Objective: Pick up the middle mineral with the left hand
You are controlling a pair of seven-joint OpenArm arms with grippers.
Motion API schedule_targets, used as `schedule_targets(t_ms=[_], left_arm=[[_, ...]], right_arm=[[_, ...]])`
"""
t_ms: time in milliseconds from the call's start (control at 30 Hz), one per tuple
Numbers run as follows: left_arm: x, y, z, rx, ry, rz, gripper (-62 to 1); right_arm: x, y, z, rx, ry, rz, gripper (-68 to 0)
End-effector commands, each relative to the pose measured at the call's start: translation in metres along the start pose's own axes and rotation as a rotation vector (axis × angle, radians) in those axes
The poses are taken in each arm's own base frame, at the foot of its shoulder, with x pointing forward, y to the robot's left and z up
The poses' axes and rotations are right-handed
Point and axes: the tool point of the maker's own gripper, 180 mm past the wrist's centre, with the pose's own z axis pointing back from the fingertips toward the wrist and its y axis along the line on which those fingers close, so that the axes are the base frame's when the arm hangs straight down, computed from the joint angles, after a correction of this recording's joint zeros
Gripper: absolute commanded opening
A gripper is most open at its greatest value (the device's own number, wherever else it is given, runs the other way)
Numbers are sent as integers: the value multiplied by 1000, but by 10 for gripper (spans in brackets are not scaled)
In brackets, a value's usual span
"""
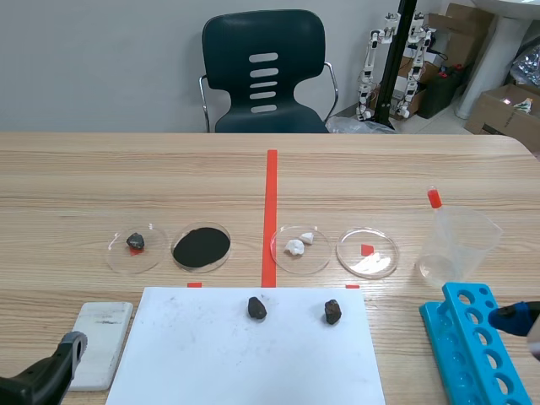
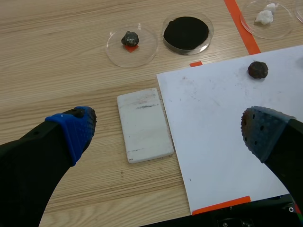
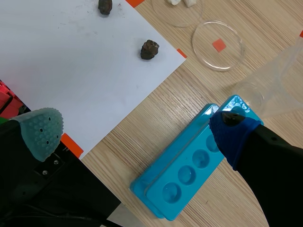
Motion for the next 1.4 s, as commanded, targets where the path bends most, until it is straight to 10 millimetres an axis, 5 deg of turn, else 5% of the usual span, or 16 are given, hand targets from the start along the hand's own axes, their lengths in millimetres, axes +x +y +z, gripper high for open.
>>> schedule_targets(t_ms=[0,1067,1367], left_arm=[[8,-1,-1,-4,-28,5,14],[4,1,-1,8,-8,6,14],[20,7,-15,21,-49,-8,14]], right_arm=[[11,-5,0,-13,-36,10,-19],[11,-5,0,-13,-36,10,-19],[11,-5,0,-13,-36,10,-19]])
